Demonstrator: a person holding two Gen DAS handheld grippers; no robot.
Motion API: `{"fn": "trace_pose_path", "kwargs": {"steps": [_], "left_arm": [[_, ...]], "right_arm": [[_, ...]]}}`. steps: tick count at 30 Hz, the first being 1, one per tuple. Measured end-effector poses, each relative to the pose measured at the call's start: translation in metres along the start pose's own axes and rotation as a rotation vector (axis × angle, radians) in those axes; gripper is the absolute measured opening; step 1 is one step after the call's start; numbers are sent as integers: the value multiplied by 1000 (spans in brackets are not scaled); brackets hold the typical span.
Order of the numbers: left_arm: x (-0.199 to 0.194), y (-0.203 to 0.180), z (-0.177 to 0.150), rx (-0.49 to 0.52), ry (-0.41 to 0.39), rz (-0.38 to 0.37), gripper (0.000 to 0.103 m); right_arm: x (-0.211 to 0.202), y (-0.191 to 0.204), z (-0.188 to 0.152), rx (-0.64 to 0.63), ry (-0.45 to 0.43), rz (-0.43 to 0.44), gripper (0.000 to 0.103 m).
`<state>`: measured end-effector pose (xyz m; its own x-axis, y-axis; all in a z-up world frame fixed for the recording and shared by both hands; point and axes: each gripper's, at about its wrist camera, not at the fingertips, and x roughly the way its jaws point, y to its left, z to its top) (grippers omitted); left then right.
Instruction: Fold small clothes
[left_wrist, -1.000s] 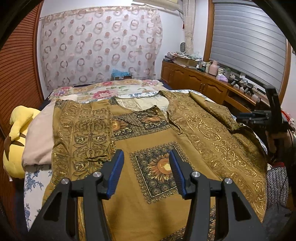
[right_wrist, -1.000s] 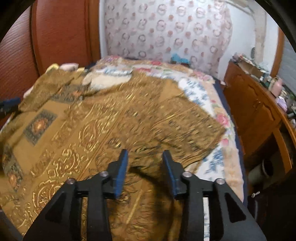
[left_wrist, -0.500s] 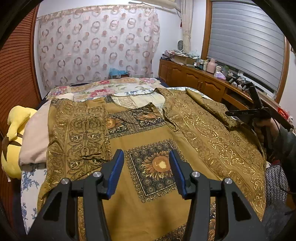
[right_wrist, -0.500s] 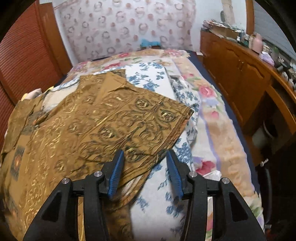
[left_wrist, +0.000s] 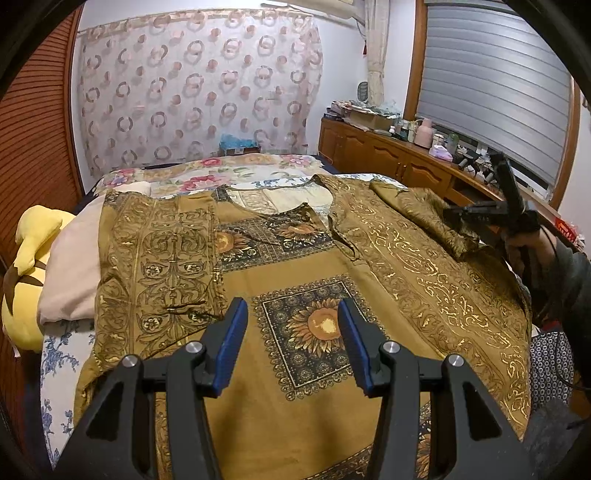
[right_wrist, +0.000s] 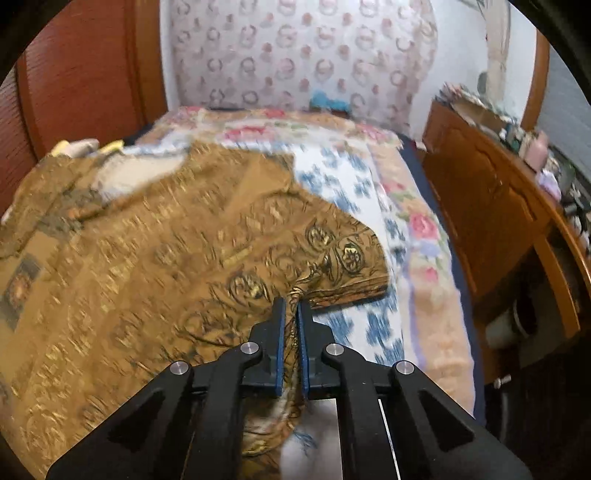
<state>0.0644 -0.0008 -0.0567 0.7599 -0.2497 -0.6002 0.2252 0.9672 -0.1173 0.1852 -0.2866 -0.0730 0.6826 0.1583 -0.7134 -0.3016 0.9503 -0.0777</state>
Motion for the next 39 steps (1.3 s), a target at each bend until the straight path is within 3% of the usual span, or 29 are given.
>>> {"fn": "trace_pose_path", "kwargs": {"steps": [8, 9, 11, 13, 19, 25, 30, 39], "left_arm": [[-3, 3, 1, -4, -3, 2, 50], [-4, 4, 1, -5, -5, 3, 50], [-6, 6, 2, -6, -9, 6, 50], [-6, 9, 2, -9, -11, 9, 50], [-1, 22, 7, -15, 2, 27, 50], [15, 48, 21, -13, 35, 67, 50], [27, 77, 39, -8, 52, 115, 50], [56, 134, 68, -31, 92, 183, 50]], "right_arm": [[-30, 86, 32, -149, -91, 133, 6], [-33, 94, 34, -161, -99, 143, 10], [-38, 106, 38, -179, -119, 142, 40], [-38, 107, 41, -176, -128, 135, 53], [-22, 73, 36, -120, -78, 66, 53], [26, 34, 32, -72, 45, 4, 53], [58, 16, 35, -60, 104, 9, 53], [89, -7, 57, -38, 130, 25, 53]]}}
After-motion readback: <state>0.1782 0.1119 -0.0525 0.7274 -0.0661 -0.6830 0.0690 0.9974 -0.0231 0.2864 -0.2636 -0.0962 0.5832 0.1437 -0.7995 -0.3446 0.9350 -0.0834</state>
